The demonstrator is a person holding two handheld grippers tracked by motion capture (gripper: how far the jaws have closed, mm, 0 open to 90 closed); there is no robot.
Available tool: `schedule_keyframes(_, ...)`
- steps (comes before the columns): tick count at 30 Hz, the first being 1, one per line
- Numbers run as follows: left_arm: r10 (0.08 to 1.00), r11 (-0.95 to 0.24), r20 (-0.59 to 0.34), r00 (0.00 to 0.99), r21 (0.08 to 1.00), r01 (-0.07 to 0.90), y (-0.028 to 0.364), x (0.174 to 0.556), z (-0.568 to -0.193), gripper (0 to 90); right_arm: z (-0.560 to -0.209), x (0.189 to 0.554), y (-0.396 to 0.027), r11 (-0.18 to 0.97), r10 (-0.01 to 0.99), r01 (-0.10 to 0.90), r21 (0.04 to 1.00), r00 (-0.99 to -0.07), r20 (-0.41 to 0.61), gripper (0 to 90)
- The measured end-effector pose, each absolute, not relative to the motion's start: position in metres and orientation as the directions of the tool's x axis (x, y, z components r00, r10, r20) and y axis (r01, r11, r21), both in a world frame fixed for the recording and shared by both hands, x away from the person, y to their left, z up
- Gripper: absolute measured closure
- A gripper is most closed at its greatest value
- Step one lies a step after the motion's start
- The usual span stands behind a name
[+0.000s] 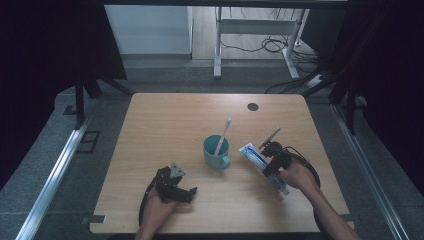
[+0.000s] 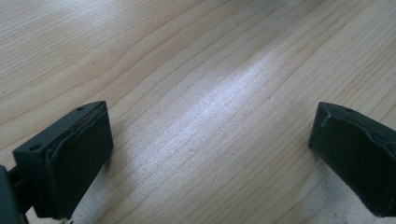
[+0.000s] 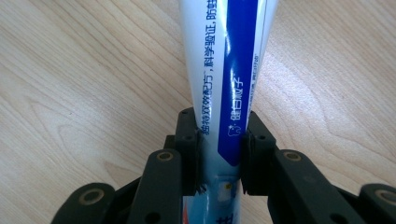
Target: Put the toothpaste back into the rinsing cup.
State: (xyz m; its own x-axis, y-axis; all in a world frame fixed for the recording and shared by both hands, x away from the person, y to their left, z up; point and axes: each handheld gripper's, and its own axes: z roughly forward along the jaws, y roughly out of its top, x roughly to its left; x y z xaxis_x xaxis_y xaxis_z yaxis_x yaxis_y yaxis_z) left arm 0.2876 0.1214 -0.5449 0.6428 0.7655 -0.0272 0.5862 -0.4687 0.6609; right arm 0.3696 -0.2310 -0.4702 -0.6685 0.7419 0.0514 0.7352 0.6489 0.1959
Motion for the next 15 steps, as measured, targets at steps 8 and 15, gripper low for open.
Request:
schedule_keyframes(8,0.765,-0.469,-0.027,0.643,0.661,0.586,0.121,0.288,-0.545,0.0,-0.46,0.365,-0.236,0.64,0.738,0.723,0.261,-0.673,0.055,71.7)
schedule_keyframes(15,0.765,-0.469,-0.027,0.643,0.661,0.586,0.121,0.288,-0.545,0.0,-0.453,0.359,-0.24,0.63,0.73,0.701,0.335,-0.682,0.054,71.7)
